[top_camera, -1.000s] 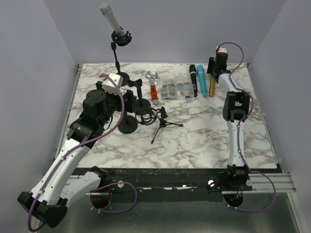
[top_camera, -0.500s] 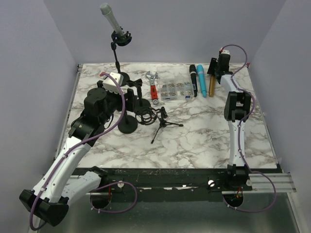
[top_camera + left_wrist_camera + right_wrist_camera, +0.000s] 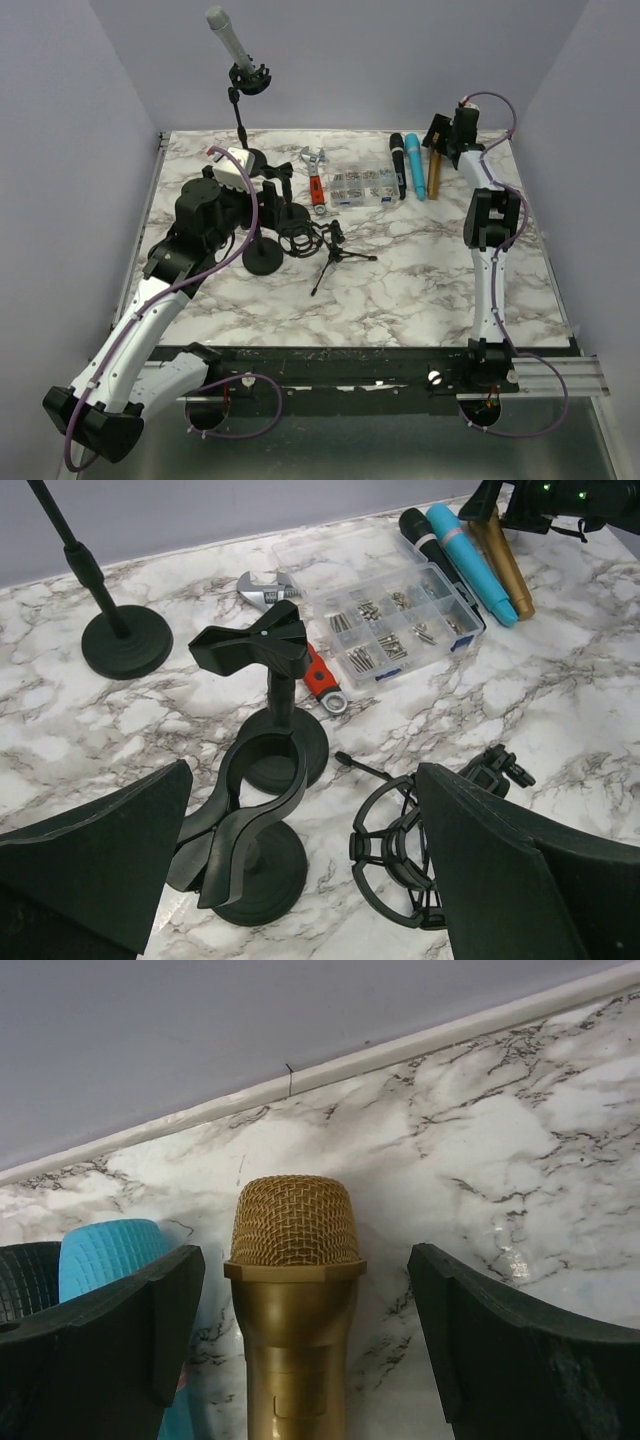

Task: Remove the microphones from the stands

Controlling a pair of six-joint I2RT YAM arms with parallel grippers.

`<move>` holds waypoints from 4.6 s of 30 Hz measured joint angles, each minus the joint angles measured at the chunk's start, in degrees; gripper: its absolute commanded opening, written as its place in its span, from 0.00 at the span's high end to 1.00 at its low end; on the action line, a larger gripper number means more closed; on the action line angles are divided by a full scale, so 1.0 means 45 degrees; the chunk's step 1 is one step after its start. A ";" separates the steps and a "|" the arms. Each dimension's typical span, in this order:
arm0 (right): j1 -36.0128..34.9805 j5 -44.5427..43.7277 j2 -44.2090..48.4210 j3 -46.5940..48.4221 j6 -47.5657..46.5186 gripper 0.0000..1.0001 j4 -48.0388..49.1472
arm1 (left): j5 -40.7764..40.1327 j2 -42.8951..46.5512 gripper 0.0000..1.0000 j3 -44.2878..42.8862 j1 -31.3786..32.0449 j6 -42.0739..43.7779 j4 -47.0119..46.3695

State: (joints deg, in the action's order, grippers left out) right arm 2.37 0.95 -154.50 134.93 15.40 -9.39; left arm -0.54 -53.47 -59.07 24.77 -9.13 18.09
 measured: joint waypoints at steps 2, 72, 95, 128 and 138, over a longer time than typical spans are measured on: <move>0.0053 0.0015 0.0155 -0.0039 0.0262 0.04 -0.0335 | 0.0185 -0.0053 0.02 0.0000 -0.0039 -0.0102 0.0000; -0.5207 0.3337 1.9623 -2.0502 0.2778 0.00 0.4163 | 0.6426 -1.1565 0.02 -0.8714 -0.6761 -0.7830 -1.0593; -0.5207 0.3007 1.8642 -2.0050 0.2210 0.00 0.3575 | 0.5829 -1.8083 0.30 -1.5285 -0.6737 -0.8029 -1.2619; -0.5207 0.2973 1.9390 -1.9686 0.1899 0.00 0.2773 | 0.4473 -1.5222 0.94 -1.4926 -0.6363 -0.6475 -1.1638; -0.5207 0.3104 2.0308 -2.0351 0.2730 0.00 0.3104 | 0.3949 -1.0360 1.00 -1.2128 -0.6334 -0.6062 -0.9709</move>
State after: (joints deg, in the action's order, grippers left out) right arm -21.06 14.92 -63.11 43.35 27.68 4.58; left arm 17.23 -100.09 -113.65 -3.73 -36.40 -25.61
